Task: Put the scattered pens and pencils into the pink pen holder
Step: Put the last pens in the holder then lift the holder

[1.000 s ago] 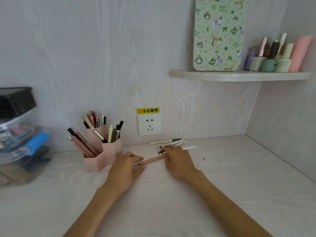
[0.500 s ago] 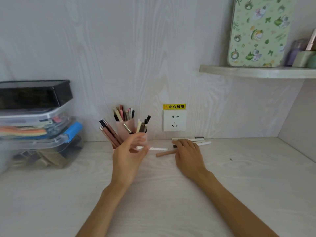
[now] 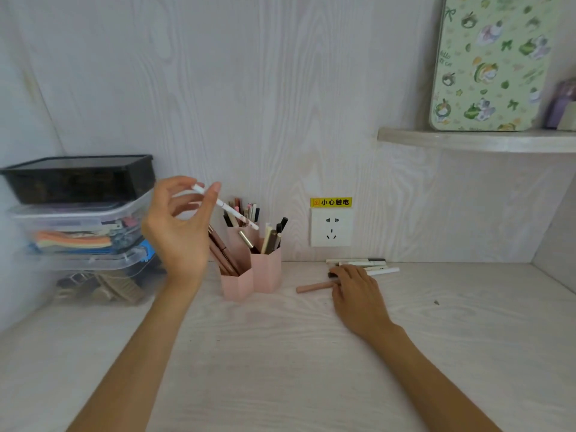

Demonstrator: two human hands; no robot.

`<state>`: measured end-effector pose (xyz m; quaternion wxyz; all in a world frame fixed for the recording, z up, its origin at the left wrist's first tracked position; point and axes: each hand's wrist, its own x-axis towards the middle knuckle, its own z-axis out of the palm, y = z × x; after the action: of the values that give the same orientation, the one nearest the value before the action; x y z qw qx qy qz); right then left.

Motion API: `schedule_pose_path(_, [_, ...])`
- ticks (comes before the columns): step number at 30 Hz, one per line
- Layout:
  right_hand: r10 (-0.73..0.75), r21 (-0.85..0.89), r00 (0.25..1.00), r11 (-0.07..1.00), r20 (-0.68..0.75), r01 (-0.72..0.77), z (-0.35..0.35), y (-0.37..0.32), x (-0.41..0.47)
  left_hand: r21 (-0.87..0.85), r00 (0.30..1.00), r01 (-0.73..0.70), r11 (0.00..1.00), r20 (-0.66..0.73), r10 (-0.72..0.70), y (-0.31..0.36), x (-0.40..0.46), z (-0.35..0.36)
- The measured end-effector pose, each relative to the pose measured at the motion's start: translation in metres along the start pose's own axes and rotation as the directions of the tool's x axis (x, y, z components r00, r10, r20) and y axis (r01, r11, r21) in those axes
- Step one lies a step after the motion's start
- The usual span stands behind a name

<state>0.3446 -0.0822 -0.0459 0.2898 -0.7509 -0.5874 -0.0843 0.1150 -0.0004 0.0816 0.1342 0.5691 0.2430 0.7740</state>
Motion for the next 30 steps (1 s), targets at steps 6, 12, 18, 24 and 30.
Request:
schedule_pose_path(6, [0.002,0.001,1.0,1.0,-0.025,-0.002,0.0,0.0,-0.001,0.233,0.948,-0.05,0.971,0.317,-0.027,-0.018,-0.014,0.007])
schedule_pose_path(12, [-0.013,0.02,1.0,1.0,0.008,0.012,-0.004,0.003,0.001,0.447,0.842,-0.279,0.85,0.539,-0.007,-0.042,-0.054,0.002])
schedule_pose_path(18, [-0.043,0.071,0.999,0.997,0.024,0.041,-0.009,0.004,0.001,0.347,0.799,-0.439,0.829,0.574,0.183,-0.02,-0.088,-0.001])
schedule_pose_path(24, [-0.209,0.176,0.978,0.963,0.015,0.203,-0.015,-0.001,-0.003,0.322,0.543,-0.534,0.782,0.84,0.025,-0.037,-0.118,0.001])
schedule_pose_path(30, [-0.238,0.231,0.971,0.947,0.035,0.224,-0.04,-0.024,-0.007,0.308,0.523,-0.516,0.799,0.852,0.008,-0.04,-0.104,-0.019])
